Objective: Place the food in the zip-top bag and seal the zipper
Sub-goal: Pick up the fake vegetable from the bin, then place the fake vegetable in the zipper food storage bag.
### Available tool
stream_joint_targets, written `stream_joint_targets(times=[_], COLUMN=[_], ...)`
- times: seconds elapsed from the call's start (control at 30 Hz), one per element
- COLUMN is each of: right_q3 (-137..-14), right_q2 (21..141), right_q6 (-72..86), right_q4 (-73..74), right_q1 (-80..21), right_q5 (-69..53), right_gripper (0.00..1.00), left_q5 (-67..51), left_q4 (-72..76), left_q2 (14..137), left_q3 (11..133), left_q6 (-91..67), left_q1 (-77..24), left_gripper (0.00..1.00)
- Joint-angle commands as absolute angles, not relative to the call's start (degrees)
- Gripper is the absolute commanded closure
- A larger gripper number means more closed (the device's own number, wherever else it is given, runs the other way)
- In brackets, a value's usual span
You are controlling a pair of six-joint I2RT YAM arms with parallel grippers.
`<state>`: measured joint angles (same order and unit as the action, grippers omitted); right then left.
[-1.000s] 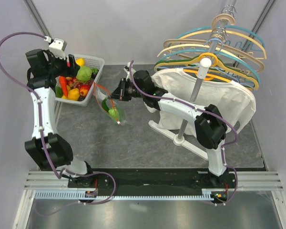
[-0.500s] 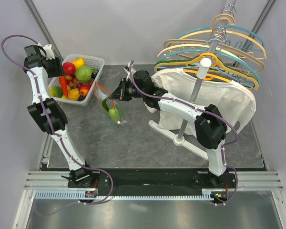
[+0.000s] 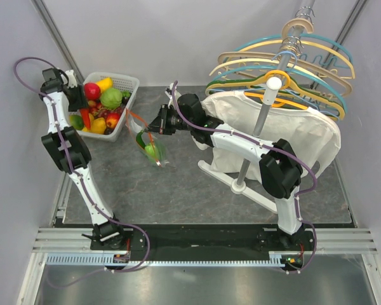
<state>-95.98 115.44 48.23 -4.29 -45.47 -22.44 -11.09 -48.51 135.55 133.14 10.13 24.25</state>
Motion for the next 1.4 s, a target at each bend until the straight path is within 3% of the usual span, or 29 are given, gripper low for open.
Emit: stream_joint_targets(times=[0.0,0.27,0.43,0.47,0.6,0.8,1.03,1.17,1.37], right_q3=[-95.8,-95.6,-95.9,-95.9,-95.1,-94.6,-94.4,-95.4,-92.8], right_q2=[115.7,115.9,115.8,115.9,115.7,115.5,114.7,114.9,113.7], right_q6=[47.8,47.6,47.5,47.4,46.6,44.6,41.5,42.0,48.2], right_q4=[-6.3,-5.8,-5.3,-5.2,-4.6,-5.3,-4.0,-4.7,-15.6], right_q1=[-45.3,-45.3,-45.3,-45.2,-45.3,-45.2,-45.3,-45.3,-45.2], right_q5=[-23.0,-23.1,-23.0,-23.1,-23.3,-26.2,-28.5,-30.8,-36.9], right_gripper=[1.00,1.00,1.00,1.00,1.00,1.00,1.00,1.00,1.00], left_q5=[-12.8,-14.4,-16.5,-17.7,-20.5,-39.2,-75.3,-82.1,-79.9], left_q4=[-45.5,-43.6,-43.4,-43.5,-43.0,-36.5,-23.3,-9.1,-5.5], left_q2=[138.2,139.3,137.6,135.8,127.8,109.3,89.0,78.9,67.5], left_q3=[135.5,135.8,136.8,136.8,134.9,121.8,100.8,86.3,70.9], left_q6=[8.1,6.9,6.2,5.9,5.7,6.6,7.9,3.3,9.0], left_q1=[24.3,24.4,24.4,24.5,24.5,25.1,25.1,24.8,18.8], left_gripper=[0.38,0.45,0.68,0.78,0.85,0.85,0.79,0.76,0.76])
